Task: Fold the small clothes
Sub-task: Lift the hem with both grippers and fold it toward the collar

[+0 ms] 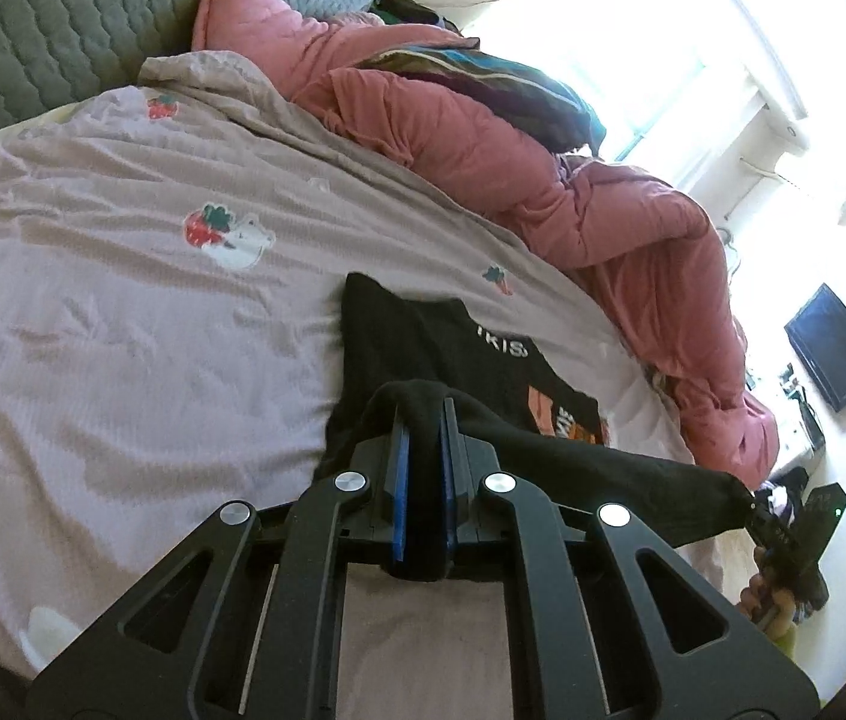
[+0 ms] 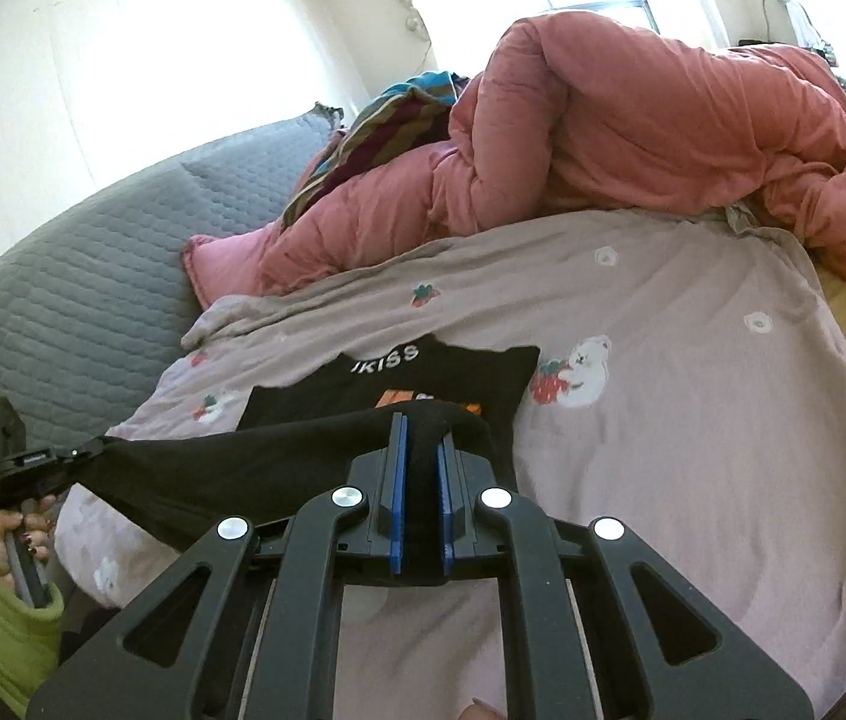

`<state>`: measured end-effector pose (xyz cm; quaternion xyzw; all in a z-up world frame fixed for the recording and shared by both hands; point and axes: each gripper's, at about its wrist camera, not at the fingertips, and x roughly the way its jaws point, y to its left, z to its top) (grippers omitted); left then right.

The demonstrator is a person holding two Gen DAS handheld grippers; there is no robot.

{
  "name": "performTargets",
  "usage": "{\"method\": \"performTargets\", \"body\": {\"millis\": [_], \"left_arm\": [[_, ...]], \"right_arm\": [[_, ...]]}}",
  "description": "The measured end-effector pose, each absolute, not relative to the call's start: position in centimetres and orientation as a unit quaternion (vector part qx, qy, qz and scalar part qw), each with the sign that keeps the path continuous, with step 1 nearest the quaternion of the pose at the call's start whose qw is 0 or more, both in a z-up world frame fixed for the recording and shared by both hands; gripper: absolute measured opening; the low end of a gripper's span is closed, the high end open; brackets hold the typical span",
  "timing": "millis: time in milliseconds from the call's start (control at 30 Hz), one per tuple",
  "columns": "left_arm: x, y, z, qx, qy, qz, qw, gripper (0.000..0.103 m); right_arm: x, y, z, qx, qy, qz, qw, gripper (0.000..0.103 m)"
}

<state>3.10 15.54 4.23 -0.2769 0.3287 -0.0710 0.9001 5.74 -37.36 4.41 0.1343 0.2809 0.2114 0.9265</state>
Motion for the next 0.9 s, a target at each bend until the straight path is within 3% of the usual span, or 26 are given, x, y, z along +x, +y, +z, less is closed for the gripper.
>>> {"method": "performTargets", "body": {"millis": [467,900], "left_arm": [[10.0,15.3,3.8,-0.268,0.328,-0.039,0.905,0.003],[14.7,15.9,-0.1,-0.298,0.342,-0.016,0.891,0.003]], "right_arm": [[12.5,-35.8,3.4,0.118,0.287,0.180,0.933,0.008],[17.1,-34.4,0.7,0.100,0.315,0.151,0.932,0.008]]}}
